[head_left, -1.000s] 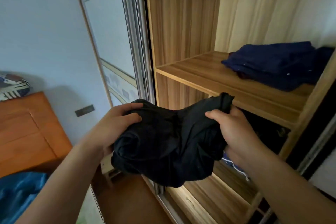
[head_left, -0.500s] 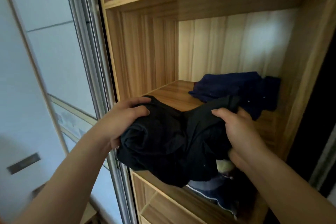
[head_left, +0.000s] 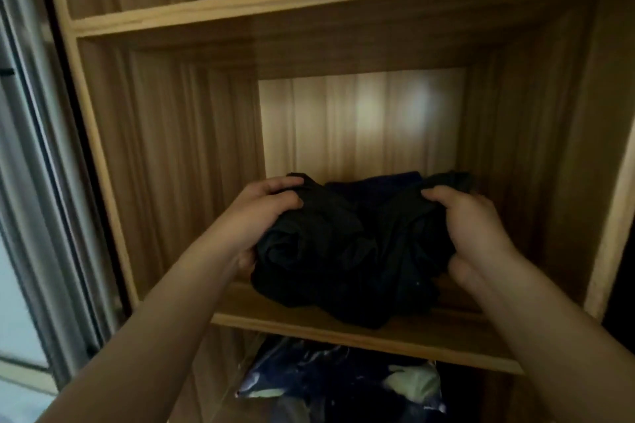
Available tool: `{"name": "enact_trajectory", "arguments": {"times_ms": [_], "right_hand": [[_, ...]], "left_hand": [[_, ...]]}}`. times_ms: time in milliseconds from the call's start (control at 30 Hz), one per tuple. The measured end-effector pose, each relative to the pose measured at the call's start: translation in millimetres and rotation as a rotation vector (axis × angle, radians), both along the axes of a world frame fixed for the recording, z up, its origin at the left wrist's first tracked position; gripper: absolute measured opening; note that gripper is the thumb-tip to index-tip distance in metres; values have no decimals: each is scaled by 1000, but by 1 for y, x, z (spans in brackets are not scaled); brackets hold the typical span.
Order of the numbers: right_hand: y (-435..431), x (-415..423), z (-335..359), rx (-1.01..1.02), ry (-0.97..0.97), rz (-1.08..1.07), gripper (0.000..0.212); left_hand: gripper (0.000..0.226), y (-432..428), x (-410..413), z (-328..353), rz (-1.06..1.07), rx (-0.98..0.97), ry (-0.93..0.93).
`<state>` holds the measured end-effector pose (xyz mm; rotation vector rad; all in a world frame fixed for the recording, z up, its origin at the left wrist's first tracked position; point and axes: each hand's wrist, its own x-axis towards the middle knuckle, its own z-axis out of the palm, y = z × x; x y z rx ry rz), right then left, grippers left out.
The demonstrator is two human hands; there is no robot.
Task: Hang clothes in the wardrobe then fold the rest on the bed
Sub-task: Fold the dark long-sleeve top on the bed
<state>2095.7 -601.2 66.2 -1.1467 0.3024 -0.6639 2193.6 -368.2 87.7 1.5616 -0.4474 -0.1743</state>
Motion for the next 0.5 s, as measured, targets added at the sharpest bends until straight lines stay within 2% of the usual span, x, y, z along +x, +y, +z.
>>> {"name": "enact_trajectory", "arguments": {"times_ms": [133, 367, 433, 500], "right_hand": [[-18, 26, 11, 11, 36, -31, 45], [-71, 83, 17, -134, 60, -263, 72], [-87, 98, 15, -219, 69, -294, 64], [-100, 112, 15, -302, 91, -319, 44]], "left_hand": [[38, -26, 46, -3, -43, -38, -16], [40, -60, 112, -6, -98, -16, 14], [41, -70, 127, -7, -103, 10, 6], [44, -81, 142, -6, -113, 28, -5]]}}
